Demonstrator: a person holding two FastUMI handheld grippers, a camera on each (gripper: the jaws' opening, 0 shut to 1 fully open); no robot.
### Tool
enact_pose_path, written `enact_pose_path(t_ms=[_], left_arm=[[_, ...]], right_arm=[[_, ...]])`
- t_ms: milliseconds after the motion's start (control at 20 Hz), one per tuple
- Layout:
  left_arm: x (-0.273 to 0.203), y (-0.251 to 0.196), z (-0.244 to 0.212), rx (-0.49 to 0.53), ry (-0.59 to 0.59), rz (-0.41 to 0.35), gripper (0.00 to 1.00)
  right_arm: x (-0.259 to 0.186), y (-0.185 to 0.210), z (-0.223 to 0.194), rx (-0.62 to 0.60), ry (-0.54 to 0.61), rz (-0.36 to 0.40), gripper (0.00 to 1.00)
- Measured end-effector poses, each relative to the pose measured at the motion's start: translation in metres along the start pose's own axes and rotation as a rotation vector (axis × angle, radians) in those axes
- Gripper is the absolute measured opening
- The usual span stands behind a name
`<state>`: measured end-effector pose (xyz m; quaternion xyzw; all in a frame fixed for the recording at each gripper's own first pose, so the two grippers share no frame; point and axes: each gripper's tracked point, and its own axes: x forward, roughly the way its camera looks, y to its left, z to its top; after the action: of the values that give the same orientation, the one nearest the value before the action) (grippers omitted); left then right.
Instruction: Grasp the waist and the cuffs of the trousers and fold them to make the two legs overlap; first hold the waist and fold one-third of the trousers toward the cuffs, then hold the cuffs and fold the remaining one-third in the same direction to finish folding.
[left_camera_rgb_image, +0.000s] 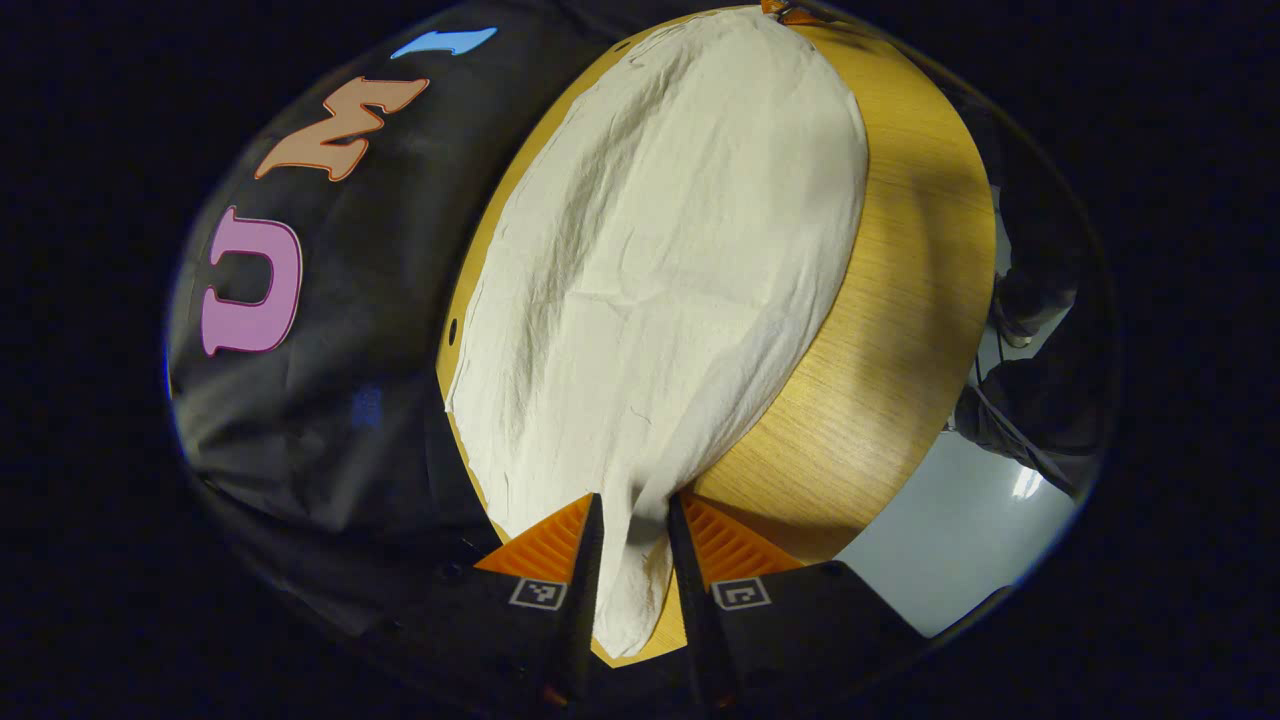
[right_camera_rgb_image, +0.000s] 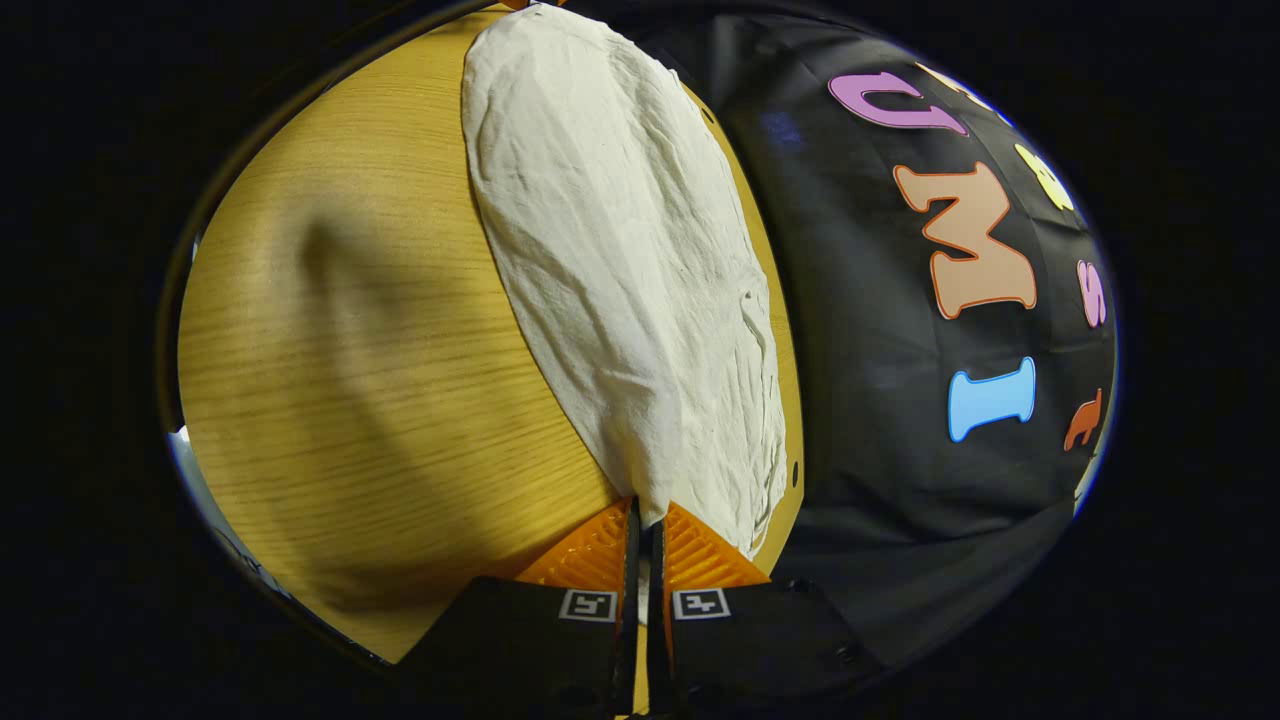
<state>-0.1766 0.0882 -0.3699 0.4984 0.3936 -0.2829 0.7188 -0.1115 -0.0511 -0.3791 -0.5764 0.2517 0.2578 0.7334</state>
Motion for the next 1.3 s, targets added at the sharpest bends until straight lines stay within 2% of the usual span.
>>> enact_pose_path(t_ms=[50, 100, 150, 300, 450, 550, 950, 1300], left_arm=[[0.0, -0.003, 0.0, 0.004, 0.008, -0.011, 0.28], [0.002, -0.009, -0.001, 0.005, 0.018, -0.032, 0.23], [0.001, -0.008, -0.002, 0.012, 0.029, -0.021, 0.01], [0.005, -0.004, -0.005, -0.024, 0.041, 0.011, 0.0], [0.003, -0.005, -0.004, -0.13, 0.035, 0.0, 0.0], [0.002, 0.005, -0.001, -0.185, 0.023, 0.021, 0.0], [-0.006, 0.083, 0.017, -0.4, 0.008, 0.208, 0.0], [-0.025, 0.147, 0.037, -0.401, 0.004, 0.356, 0.0]], right_arm=[[0.0, 0.0, 0.0, 0.001, -0.001, 0.001, 0.06], [-0.001, 0.0, 0.0, 0.001, -0.002, 0.001, 0.06], [-0.001, -0.001, 0.0, 0.002, -0.004, 0.002, 0.06], [-0.001, -0.001, -0.001, 0.022, -0.008, 0.021, 0.06], [-0.003, -0.008, -0.001, 0.117, -0.006, 0.037, 0.06], [-0.009, -0.026, 0.003, 0.157, -0.02, -0.003, 0.06], [-0.031, -0.099, 0.021, 0.197, -0.11, -0.161, 0.06], [-0.038, -0.143, 0.025, 0.256, -0.195, -0.242, 0.06]])
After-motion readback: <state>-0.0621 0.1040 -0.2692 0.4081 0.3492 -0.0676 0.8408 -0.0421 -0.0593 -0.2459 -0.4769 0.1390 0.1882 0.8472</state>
